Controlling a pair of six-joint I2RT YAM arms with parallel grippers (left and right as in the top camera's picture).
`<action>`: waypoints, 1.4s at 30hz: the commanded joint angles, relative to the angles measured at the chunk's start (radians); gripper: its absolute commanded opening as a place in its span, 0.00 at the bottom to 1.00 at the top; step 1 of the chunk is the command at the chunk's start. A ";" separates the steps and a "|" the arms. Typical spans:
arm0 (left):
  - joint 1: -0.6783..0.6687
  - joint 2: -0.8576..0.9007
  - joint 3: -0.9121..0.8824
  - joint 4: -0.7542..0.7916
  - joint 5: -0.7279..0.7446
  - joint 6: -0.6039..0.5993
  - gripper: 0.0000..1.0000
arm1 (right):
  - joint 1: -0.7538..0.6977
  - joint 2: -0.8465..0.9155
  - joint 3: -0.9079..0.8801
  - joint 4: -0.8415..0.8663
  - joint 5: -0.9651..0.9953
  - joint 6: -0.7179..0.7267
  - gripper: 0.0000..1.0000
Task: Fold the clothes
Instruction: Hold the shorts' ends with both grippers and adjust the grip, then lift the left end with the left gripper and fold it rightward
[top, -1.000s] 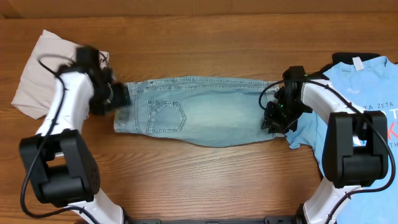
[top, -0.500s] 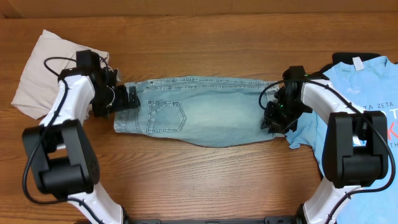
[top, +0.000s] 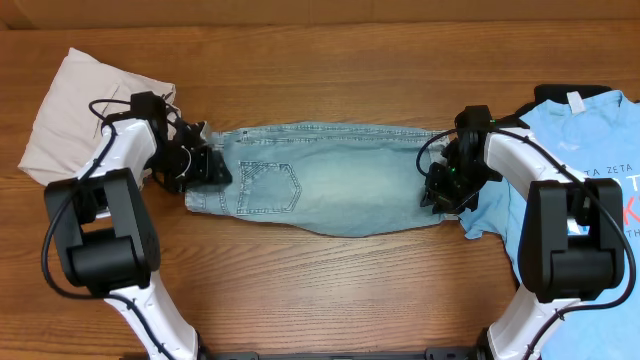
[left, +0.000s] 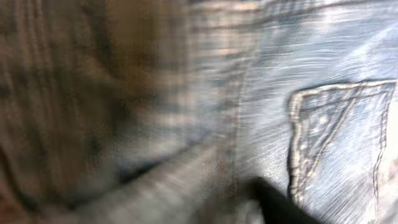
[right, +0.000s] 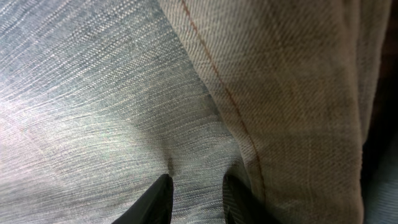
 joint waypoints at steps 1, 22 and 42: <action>-0.009 0.127 -0.040 -0.015 0.051 0.063 0.18 | -0.003 -0.018 -0.018 0.010 0.050 0.001 0.30; -0.085 -0.067 0.722 -0.653 -0.218 -0.085 0.08 | -0.003 -0.159 0.101 -0.103 0.047 -0.033 0.28; -0.652 -0.024 0.719 -0.603 -0.402 -0.383 0.17 | -0.002 -0.151 0.019 -0.049 0.047 -0.024 0.14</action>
